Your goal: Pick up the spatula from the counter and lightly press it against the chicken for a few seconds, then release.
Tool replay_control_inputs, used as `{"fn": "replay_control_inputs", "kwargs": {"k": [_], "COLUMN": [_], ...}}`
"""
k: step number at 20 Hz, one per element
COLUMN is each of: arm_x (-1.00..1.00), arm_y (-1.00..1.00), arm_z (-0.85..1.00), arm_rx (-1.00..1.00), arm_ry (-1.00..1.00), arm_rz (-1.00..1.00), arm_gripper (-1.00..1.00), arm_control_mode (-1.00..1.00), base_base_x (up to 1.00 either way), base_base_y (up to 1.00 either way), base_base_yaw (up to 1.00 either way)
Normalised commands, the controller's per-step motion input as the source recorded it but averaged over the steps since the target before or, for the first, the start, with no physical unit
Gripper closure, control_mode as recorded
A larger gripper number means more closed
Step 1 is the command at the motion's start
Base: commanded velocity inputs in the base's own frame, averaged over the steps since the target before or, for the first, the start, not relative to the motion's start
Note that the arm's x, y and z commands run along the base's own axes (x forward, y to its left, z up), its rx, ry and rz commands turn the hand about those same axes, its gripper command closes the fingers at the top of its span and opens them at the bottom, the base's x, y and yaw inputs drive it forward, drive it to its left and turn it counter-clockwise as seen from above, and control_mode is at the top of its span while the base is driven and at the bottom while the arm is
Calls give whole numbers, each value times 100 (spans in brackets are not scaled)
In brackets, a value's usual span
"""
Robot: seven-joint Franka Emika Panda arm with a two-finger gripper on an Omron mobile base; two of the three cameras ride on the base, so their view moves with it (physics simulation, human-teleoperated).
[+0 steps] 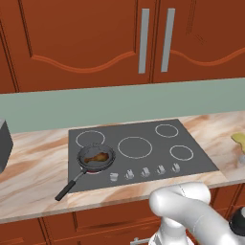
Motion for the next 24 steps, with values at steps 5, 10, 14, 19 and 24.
{"fn": "replay_control_inputs", "kwargs": {"k": [5,10,14,19,24], "arm_x": [-20,-10,-8,-1,0], "arm_y": [25,43,55,55,44], "arm_z": [22,15,8,6,13], "arm_rx": [0,0,-1,-1,-2], "arm_ry": [0,0,0,0,0], "arm_rz": [20,16,14,12,11], "arm_gripper": [100,100,100,100,100], "arm_control_mode": [-100,-100,-100,-100,-100], "base_base_x": [0,0,0,0,0], "base_base_y": [0,0,0,0,0], "base_base_yaw": [0,0,0,0,0]}}
